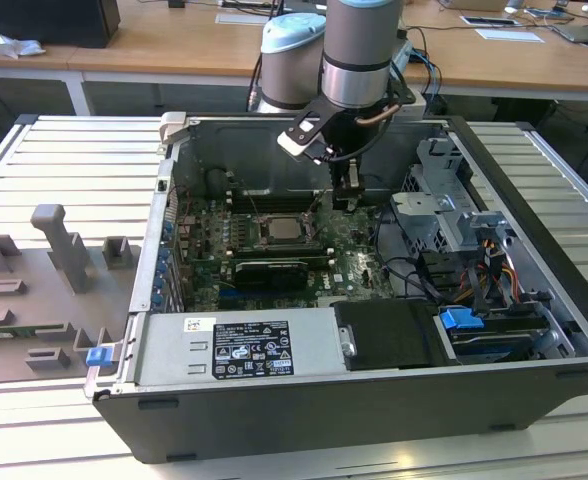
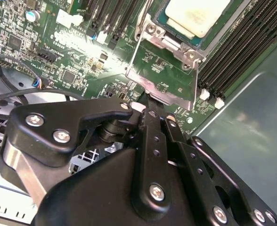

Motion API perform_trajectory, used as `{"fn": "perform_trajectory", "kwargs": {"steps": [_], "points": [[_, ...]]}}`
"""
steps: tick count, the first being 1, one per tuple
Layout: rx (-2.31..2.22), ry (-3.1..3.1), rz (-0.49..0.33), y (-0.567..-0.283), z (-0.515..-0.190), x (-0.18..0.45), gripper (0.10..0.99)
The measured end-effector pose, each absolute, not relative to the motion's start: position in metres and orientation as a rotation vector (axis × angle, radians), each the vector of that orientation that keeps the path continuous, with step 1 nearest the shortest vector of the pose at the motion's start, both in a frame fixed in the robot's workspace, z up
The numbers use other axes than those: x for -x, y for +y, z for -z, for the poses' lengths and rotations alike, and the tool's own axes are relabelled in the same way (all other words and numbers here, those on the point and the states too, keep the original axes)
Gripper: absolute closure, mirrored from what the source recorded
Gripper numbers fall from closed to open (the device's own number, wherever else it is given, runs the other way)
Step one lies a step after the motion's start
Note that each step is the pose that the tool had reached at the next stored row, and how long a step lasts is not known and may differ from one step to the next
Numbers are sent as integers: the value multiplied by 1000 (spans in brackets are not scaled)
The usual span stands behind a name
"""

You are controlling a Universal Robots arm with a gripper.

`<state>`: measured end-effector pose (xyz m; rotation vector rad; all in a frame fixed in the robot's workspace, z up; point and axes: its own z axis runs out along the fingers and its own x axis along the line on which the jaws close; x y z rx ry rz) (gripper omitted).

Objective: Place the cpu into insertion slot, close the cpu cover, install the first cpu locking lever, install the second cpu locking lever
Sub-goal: 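Close the cpu cover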

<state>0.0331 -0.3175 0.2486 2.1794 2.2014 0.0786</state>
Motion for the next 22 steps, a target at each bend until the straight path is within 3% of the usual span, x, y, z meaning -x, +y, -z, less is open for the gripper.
{"fn": "perform_trajectory", "kwargs": {"steps": [22], "points": [[-2180,2202,-78,-317,-235,11,980]]}}
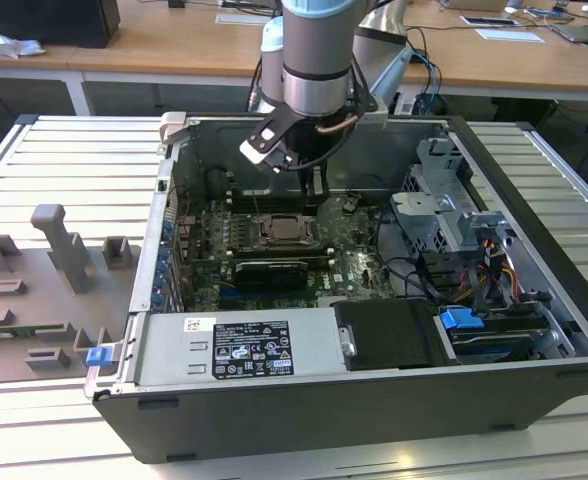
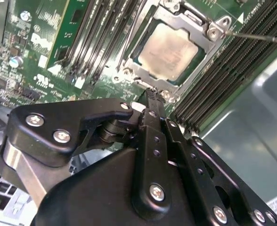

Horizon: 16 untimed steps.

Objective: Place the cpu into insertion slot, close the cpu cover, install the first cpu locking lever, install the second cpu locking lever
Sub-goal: 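Close the cpu cover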

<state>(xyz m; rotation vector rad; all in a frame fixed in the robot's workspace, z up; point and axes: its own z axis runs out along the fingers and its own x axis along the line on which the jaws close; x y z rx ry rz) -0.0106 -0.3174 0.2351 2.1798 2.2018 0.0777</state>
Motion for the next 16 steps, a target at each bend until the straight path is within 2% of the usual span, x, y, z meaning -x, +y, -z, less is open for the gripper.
{"fn": "perform_trajectory", "kwargs": {"steps": [16], "points": [[-2188,2216,-55,-317,-217,52,980]]}}
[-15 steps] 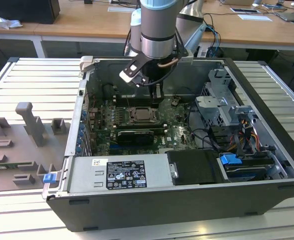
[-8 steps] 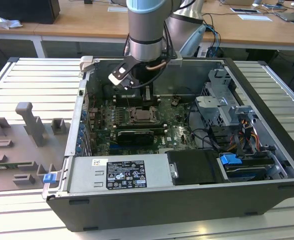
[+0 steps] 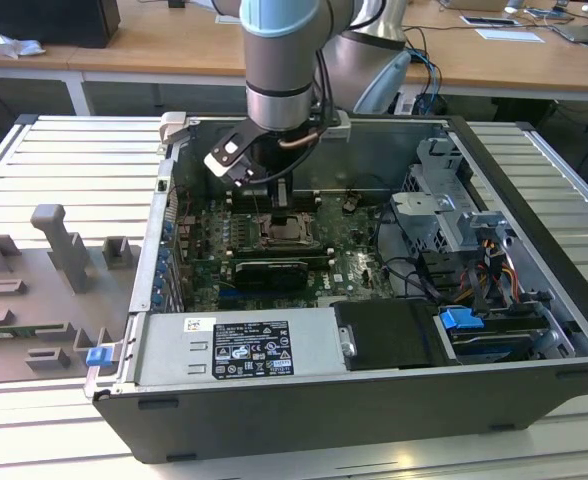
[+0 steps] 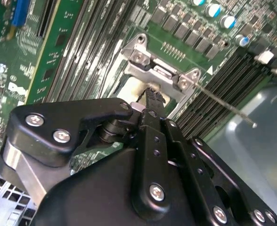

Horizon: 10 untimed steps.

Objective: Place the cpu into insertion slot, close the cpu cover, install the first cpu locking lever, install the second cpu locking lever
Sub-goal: 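Close the cpu cover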

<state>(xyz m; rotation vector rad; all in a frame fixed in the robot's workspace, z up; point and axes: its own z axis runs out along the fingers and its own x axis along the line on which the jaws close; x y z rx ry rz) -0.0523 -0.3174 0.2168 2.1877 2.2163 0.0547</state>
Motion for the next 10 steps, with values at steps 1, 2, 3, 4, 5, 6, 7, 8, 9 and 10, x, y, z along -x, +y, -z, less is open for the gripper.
{"fn": "perform_trajectory", "kwargs": {"steps": [1,2,3,4,5,6,7,8,9,10], "points": [[-2188,2217,-53,-317,-215,53,980],[-2188,2218,-53,-317,-213,54,980],[-2188,2218,-53,-317,-212,55,980],[-2188,2218,-53,-317,-211,57,980],[-2188,2218,-53,-317,-209,58,980],[-2188,2218,-53,-317,-207,58,980],[-2188,2218,-53,-317,-207,58,980],[-2188,2218,-53,-317,-206,58,980],[-2189,2218,-54,-318,-206,58,980],[-2189,2219,-55,-318,-206,58,980]]}}
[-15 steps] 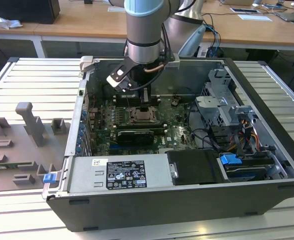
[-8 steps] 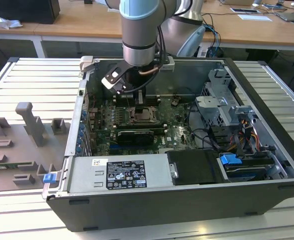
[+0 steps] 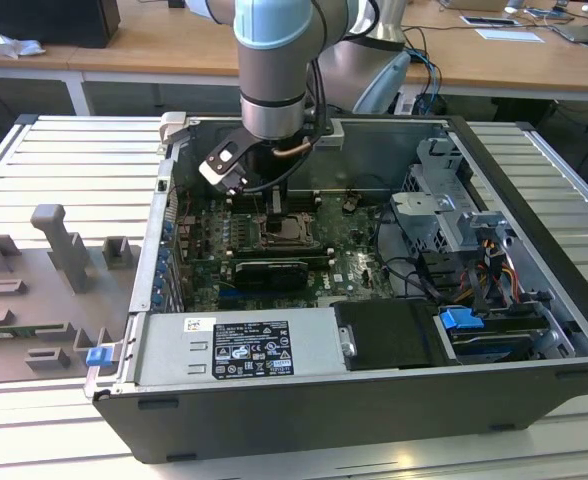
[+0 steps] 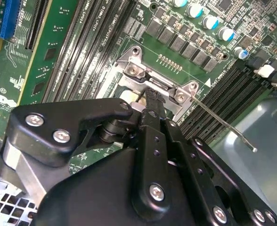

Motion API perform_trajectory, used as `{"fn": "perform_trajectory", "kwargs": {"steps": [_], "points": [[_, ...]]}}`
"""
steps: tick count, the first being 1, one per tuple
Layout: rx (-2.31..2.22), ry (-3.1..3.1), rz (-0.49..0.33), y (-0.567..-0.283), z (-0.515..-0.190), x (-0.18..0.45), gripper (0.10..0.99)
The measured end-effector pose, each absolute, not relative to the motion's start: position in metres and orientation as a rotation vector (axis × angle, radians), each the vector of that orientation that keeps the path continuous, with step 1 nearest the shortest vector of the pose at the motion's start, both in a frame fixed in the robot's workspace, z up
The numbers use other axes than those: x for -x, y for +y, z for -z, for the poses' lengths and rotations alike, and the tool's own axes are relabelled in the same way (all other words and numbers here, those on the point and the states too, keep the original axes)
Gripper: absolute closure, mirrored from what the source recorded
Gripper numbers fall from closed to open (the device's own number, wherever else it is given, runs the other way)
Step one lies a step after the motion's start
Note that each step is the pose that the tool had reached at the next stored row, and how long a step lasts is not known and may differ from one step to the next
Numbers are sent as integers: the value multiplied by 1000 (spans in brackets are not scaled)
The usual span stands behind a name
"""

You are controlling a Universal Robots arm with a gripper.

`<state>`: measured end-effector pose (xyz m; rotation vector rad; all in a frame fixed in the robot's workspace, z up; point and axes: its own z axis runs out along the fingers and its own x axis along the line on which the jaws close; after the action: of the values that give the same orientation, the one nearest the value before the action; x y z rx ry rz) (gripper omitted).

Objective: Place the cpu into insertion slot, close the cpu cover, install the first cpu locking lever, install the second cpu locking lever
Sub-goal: 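Close the cpu cover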

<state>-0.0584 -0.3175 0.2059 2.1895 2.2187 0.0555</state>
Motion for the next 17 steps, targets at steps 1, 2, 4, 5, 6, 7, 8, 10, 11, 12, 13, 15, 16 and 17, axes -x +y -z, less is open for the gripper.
{"fn": "perform_trajectory", "kwargs": {"steps": [1,2,4,5,6,7,8,10,11,12,13,15,16,17], "points": [[-2190,2219,-56,-318,-206,59,980],[-2189,2219,-56,-318,-206,59,980],[-2189,2219,-56,-318,-208,59,980],[-2189,2219,-56,-318,-210,59,980],[-2189,2219,-56,-318,-212,59,980],[-2189,2219,-56,-318,-214,59,980],[-2189,2219,-56,-318,-215,59,980],[-2189,2219,-56,-318,-216,59,980],[-2189,2219,-56,-318,-216,58,980],[-2189,2219,-56,-318,-216,55,980],[-2190,2219,-56,-318,-216,52,980],[-2189,2219,-55,-318,-216,47,980],[-2189,2219,-56,-318,-216,45,980],[-2190,2219,-56,-318,-216,43,980]]}}
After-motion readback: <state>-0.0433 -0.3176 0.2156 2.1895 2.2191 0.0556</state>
